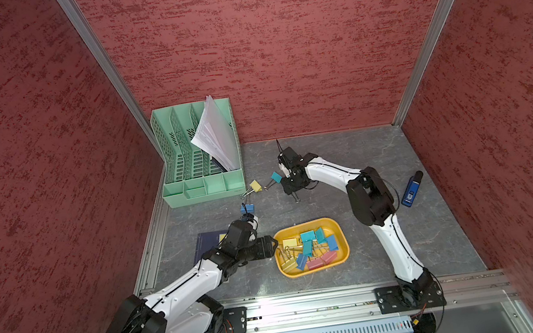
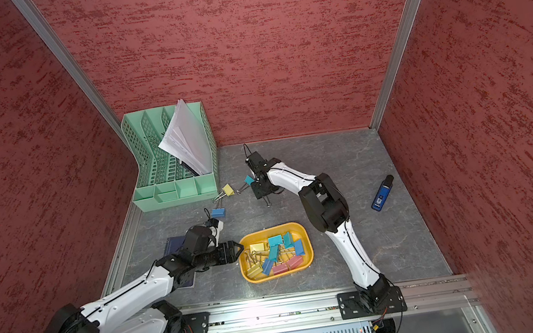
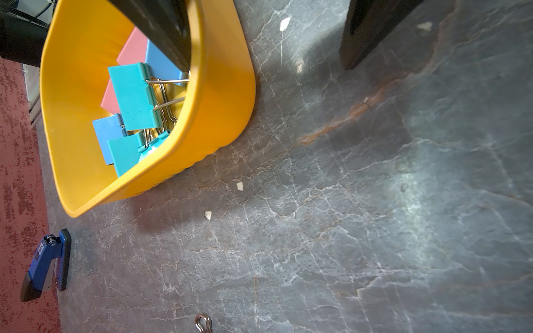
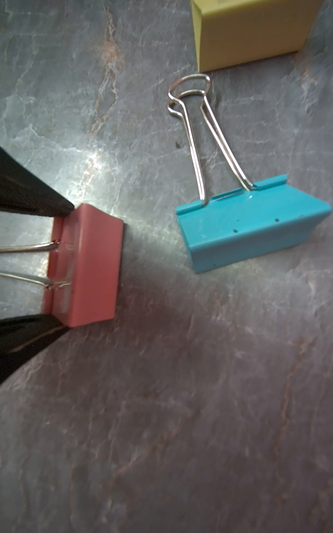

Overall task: Put the binder clips in the storage box
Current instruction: Pick up the binder clip at the center of the board, then place the binder clip in the storage box.

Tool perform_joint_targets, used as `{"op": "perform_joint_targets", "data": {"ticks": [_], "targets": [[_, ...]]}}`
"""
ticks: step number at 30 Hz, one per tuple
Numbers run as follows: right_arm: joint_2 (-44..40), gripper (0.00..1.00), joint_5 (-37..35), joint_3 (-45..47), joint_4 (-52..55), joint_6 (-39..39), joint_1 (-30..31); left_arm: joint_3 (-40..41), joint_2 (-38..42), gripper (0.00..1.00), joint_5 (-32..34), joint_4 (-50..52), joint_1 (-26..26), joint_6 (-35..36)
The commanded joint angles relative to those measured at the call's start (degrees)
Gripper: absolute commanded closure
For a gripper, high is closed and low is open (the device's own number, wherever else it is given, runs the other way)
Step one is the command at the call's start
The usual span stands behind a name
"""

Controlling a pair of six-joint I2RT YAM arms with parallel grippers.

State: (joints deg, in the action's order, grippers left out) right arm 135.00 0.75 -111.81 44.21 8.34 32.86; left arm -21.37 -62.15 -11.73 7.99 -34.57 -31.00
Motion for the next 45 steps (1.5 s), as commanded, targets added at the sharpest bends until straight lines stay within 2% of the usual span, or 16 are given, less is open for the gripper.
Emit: {"op": "perform_joint_targets", "data": {"ticks": [1, 6, 12, 16, 23, 26, 33, 39, 45], "targets": [[-0.61, 0.57, -1.73, -1.86, 1.19, -0.87, 0.34, 0.54, 0.1, 0.18, 0.53, 1.1, -0.1, 1.3], [-6.67, 0.58, -3.35, 2.69, -1.31, -1.19, 0.88, 0.51, -0.01, 0.17, 0.45, 1.15, -0.15, 1.3], [-17.83, 0.57, -4.11, 9.92, -1.98, -2.97, 2.67, 0.45, 0.01, 0.17, 0.43, 1.14, -0.13, 1.3], [-27.58, 0.57, -3.41, 19.44, -4.29, -4.62, 5.62, 0.38, 0.09, 0.17, 0.4, 1.2, -0.13, 1.3], [-41.23, 0.55, 4.97, 40.19, -12.12, -9.12, 12.07, 0.47, -0.12, 0.17, 0.62, 1.07, -0.22, 1.32], [-42.4, 0.55, 10.5, 45.87, -15.98, -9.76, 13.18, 0.36, -0.16, 0.17, 0.71, 1.19, -0.16, 1.37], [-41.11, 0.52, 15.77, 50.32, -20.9, -10.97, 16.93, 0.54, 0.69, 0.17, 0.41, 1.24, -0.19, 1.3], [-38.54, 0.51, 18.52, 49.89, -22.07, -11.95, 18.57, 0.5, 0.58, 0.17, 0.48, 1.25, -0.17, 1.3], [-37.87, 0.51, 18.24, 51.73, -22.65, -11.84, 19.52, 0.69, 0.65, 0.17, 0.62, 1.24, -0.15, 1.21]]}}
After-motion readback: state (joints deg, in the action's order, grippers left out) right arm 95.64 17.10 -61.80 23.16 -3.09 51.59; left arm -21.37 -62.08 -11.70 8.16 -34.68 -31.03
